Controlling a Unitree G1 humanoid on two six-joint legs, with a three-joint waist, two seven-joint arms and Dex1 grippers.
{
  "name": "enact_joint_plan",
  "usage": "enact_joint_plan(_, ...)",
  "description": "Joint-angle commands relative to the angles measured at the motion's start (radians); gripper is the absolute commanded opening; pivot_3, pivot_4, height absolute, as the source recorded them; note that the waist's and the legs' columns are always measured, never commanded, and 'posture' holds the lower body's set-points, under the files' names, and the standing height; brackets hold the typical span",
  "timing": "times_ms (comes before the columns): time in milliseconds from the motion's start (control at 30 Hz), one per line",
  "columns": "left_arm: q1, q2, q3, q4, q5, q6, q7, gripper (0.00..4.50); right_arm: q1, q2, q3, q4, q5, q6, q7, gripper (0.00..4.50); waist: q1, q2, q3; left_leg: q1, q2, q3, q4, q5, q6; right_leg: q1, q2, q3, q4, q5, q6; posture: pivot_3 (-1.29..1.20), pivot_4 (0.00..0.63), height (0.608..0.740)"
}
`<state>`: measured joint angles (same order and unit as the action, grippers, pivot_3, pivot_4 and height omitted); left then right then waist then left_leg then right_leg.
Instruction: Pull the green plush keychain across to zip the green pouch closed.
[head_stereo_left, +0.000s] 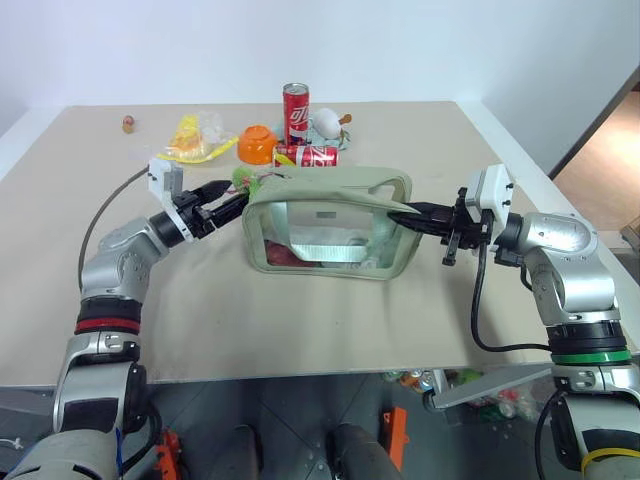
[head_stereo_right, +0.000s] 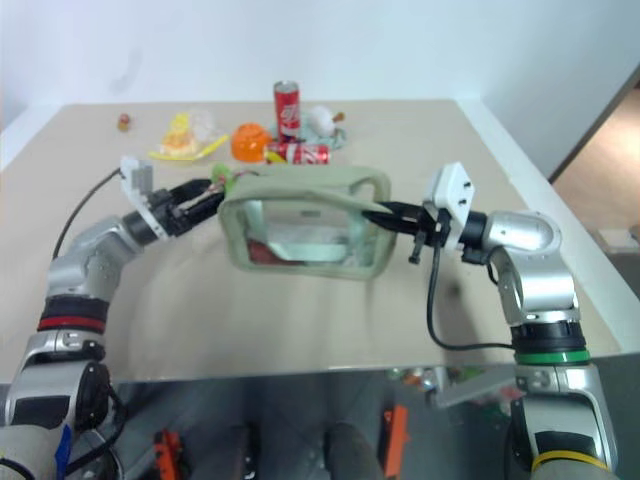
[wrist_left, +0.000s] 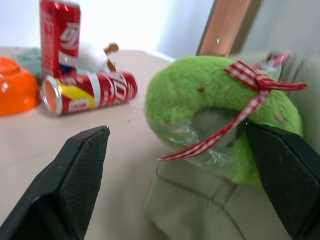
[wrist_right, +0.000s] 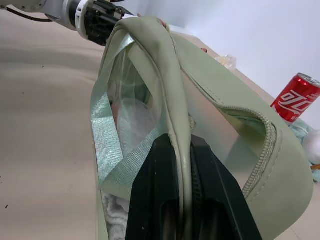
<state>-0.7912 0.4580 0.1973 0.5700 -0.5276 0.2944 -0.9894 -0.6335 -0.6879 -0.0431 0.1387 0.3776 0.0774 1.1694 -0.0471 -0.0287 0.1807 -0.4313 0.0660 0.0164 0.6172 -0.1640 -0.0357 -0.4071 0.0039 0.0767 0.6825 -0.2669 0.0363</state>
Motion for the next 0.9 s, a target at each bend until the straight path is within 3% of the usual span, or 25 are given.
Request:
enact_joint_plan(33, -0.042, -0.011, 0.033, 0.016, -0.006, -0.044, -0.001, 3.00, -0.004, -0.019, -0.018, -0.034, -0.006, -0.006, -0.007, 0.00, 0.000, 0.000, 0.000, 0.000, 0.000, 0.000, 0.000, 0.000, 0.000, 0.000, 0.000, 0.000, 0.000, 0.000, 0.000, 0.00, 0.150, 0.740)
enact_joint_plan(300, -0.068, -0.023, 0.039, 0.067, -0.001, -0.082, -0.017, 0.16, -0.001, -0.026, -0.020, -0.025, -0.014, -0.008, -0.007, 0.00, 0.000, 0.000, 0.000, 0.000, 0.000, 0.000, 0.000, 0.000, 0.000, 0.000, 0.000, 0.000, 0.000, 0.000, 0.000, 0.00, 0.150, 0.740)
enact_joint_plan(333, -0.070, -0.023, 0.040, 0.068, -0.001, -0.084, -0.017, 0.01, -0.002, -0.026, -0.020, -0.024, -0.015, -0.008, -0.008, 0.00, 0.000, 0.000, 0.000, 0.000, 0.000, 0.000, 0.000, 0.000, 0.000, 0.000, 0.000, 0.000, 0.000, 0.000, 0.000, 0.00, 0.150, 0.740)
enact_joint_plan(733, -0.151, 0.010, 0.017, -0.152, 0.004, -0.107, -0.009, 0.01, -0.006, -0.032, -0.023, -0.018, -0.014, -0.002, -0.010, 0.00, 0.001, 0.000, 0.000, -0.001, 0.000, -0.001, 0.000, 0.000, 0.000, 0.000, 0.000, 0.000, 0.000, 0.000, 0.000, 0.00, 0.150, 0.740)
enact_joint_plan(900, -0.263, -0.041, -0.097, -0.205, 0.068, -0.098, -0.010, 0.01, -0.006, -0.034, -0.020, -0.007, -0.015, -0.007, -0.011, 0.00, 0.002, 0.000, 0.000, -0.001, -0.002, -0.001, 0.001, 0.000, 0.000, 0.001, -0.001, 0.000, 0.000, 0.000, 0.002, 0.00, 0.150, 0.740)
